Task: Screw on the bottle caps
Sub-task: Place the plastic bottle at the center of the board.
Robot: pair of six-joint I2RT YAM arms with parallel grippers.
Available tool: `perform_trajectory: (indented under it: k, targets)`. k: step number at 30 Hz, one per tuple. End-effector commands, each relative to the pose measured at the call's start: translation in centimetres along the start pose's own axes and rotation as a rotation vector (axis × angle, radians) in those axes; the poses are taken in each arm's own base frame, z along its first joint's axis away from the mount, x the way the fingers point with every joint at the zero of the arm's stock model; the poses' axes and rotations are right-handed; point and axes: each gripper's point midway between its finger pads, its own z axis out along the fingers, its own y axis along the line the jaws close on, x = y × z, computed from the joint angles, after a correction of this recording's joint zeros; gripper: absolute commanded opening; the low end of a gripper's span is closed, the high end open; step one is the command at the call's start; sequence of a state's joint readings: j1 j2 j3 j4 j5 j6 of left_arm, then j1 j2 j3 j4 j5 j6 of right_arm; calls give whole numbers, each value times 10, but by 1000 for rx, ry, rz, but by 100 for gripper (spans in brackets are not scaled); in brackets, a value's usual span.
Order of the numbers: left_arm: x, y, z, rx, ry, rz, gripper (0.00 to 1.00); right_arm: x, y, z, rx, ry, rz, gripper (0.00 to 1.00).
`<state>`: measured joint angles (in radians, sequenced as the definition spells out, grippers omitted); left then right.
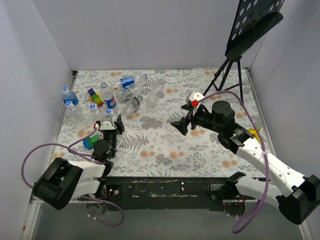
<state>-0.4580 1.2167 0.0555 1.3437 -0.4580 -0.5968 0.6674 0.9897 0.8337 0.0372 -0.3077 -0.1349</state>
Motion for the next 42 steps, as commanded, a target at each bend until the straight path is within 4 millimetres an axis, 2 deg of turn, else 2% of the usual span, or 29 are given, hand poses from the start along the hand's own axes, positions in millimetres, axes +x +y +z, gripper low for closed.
perform_trajectory:
  k: [1,3,18,26,37,42]
  targets:
    - [-34,10,-8,-35,-138,-108,41,-18,0,-2,-8,-68,-39,98]
    - [-30,10,-8,-34,-127,-105,45,-19,1,-3,-9,-71,-41,98]
    - [-1,-4,-4,29,-11,-29,48,-19,2,-4,-20,-77,-46,97]
    - [8,-6,-1,32,38,4,57,-20,3,-4,-20,-80,-51,97]
    - [6,-5,-2,21,37,-19,72,-21,3,-5,-19,-85,-53,97]
    - [6,-6,-2,24,40,-24,75,-21,3,-5,-21,-86,-53,97]
